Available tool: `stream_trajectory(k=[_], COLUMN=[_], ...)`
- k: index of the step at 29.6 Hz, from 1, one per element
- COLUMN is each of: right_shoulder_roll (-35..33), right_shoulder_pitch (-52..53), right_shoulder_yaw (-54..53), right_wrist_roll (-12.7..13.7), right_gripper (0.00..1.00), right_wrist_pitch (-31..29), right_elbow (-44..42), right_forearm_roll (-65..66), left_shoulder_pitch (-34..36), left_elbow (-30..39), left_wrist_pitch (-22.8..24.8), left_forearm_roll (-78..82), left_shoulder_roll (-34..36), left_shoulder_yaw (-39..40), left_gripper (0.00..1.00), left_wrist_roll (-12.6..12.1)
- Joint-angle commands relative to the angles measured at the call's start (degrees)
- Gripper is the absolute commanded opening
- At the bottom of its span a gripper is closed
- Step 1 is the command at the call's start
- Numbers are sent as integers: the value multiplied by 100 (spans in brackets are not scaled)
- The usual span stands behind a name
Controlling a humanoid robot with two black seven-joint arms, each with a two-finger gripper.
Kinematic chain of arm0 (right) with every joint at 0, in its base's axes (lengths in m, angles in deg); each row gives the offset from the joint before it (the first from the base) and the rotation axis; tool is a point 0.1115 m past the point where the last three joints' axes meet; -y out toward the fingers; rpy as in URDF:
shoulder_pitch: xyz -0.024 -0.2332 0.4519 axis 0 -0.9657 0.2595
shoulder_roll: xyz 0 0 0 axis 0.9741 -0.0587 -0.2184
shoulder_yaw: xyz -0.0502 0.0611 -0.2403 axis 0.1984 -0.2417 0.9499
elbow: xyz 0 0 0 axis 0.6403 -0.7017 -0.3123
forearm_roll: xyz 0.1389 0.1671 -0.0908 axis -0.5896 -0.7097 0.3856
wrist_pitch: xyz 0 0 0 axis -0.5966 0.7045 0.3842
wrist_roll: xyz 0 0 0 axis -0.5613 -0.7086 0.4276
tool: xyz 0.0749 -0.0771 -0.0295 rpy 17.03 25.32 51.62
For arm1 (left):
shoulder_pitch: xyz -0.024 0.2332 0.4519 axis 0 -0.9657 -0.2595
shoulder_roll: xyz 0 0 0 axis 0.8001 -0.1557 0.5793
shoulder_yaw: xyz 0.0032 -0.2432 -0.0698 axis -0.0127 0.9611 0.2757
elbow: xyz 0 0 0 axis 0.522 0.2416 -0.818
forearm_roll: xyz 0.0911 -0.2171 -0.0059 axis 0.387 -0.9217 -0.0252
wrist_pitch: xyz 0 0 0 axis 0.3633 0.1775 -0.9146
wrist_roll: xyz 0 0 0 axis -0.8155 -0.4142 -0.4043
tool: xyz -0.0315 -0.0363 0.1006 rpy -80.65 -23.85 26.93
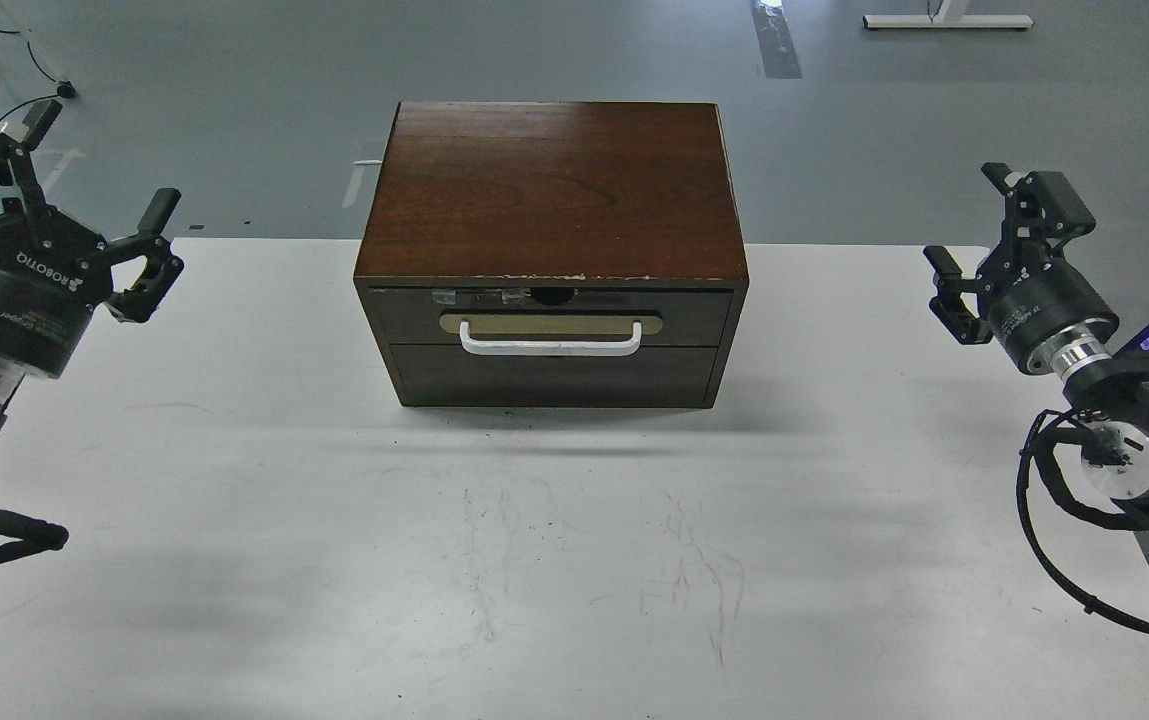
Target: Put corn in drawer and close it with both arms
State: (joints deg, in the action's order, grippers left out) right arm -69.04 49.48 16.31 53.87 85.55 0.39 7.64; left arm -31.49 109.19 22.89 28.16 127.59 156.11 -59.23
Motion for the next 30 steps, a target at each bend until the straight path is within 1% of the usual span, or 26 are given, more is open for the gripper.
stream_trajectory(k=[1, 7, 13, 18, 21, 22, 24, 26, 30], right_shoulder_roll=[20, 46, 213, 274, 389, 398, 441, 556, 573], right_shoulder_pitch=[-11, -20, -46, -160, -239, -274, -336, -354, -415], right_shoulder_yaw=[-9, 0, -18, -53, -44, -36, -27, -35, -35], right_wrist_roll=[0, 0, 0, 0, 0, 0, 0, 0, 0], right_gripper=[100, 100, 100, 100, 100, 100, 100, 100, 100], right_wrist_pitch=[5, -30, -30, -223, -249, -250, -250, -241, -267], right_elbow=[-64, -56, -11, -12, -3, 6, 24, -3, 24], right_forearm_roll=[0, 0, -26, -141, -149, -149, -149, -141, -132], left_shoulder_pitch=[-36, -80, -256, -379, -449, -458, -467, -458, -467], left_elbow=[-17, -35, -245, -263, -272, -281, -325, -334, -343], left_wrist_pitch=[21, 100, 363, 408, 408, 399, 390, 381, 381], left_forearm_roll=[0, 35, 87, 123, 158, 236, 359, 413, 413], left_shoulder_roll=[-66, -276, -513, -672, -681, -681, -698, -768, -795], left_shoulder_yaw=[13, 13, -22, -66, -154, -197, -250, -259, -259], left_gripper=[100, 100, 100, 100, 100, 100, 100, 100, 100], left_wrist_roll=[3, -6, -6, -24, -146, -251, -305, -305, -296])
